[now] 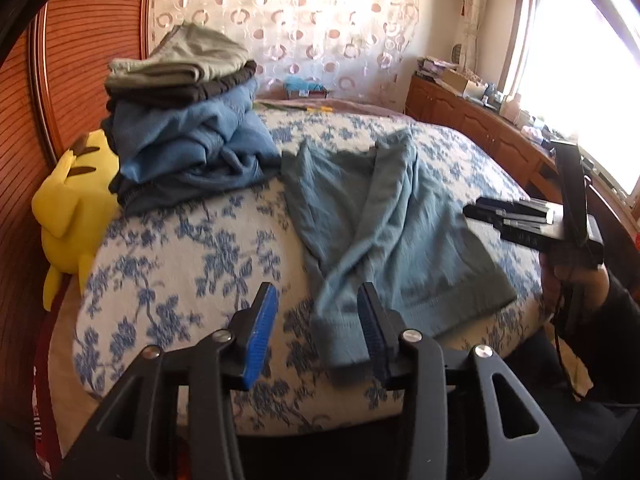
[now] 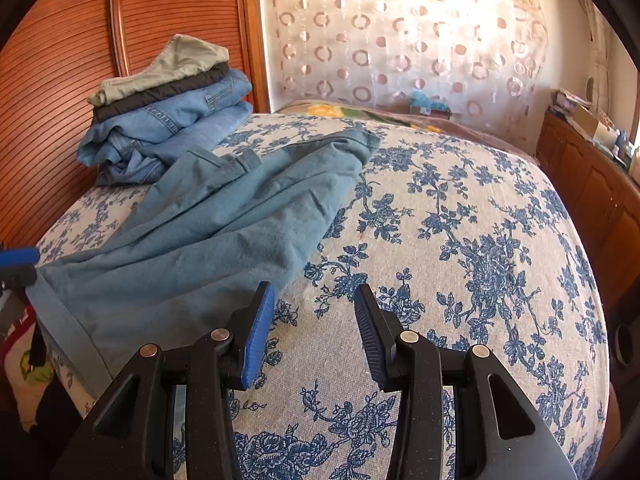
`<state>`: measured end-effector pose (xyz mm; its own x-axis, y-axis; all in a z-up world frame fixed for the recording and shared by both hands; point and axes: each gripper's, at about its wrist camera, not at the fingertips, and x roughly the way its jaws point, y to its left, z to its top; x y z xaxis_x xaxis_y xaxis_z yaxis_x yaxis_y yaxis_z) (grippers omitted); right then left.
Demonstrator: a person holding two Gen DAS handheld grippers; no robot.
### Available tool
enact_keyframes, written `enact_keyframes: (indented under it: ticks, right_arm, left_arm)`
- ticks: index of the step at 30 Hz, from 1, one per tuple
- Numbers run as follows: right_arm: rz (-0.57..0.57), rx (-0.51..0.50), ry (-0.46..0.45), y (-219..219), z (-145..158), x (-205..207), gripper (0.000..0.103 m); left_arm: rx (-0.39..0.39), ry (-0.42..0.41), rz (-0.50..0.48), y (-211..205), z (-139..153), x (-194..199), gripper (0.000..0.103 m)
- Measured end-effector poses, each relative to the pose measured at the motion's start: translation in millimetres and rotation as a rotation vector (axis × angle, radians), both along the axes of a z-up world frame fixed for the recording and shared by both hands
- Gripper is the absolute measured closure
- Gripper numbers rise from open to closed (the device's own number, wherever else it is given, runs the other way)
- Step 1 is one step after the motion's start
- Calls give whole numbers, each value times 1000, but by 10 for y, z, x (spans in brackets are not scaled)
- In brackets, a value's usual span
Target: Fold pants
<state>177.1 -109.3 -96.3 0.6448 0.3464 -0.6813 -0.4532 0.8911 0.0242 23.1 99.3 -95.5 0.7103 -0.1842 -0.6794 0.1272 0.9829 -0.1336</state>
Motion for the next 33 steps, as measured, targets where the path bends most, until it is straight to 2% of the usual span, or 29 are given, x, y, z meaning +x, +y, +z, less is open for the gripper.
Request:
enact_keyframes:
  ticks: [1,4,8,15,18,25,27,28,33]
  right_arm:
    - [1,0,0,4,-4,2,61]
    - [2,0,2,4,-9,-2,61]
    - [1,1,2,8,-10,-4,61]
    - [3,1,-1,0,-10,-5,61]
    - [3,2,-1,4,-7,-4,61]
    - [9,8,-5,11,4,-18,61]
    - [12,10,-5,12,10,-18,61]
    - [13,11,-6,9,11,-20,61]
    - [14,15,-16,-5,13,-37,61]
  left_arm:
    - [2,-4,-2,-1,18,24,57]
    - [-6,-17,-13,-6,53,127,36]
    - [-2,-20,-41,-78,84,272,36]
    - [18,-42,-83,-264,176,593,36]
    - [50,-62,-97,-403,217,752,36]
    - [70,-51,-202,-735,262,1142,36]
    - [76,-41,-227,-826,261,1238,42]
    - [88,-32,-244,-888,246,1310,48]
    - [110,23,-286,-1074,142,1540,60]
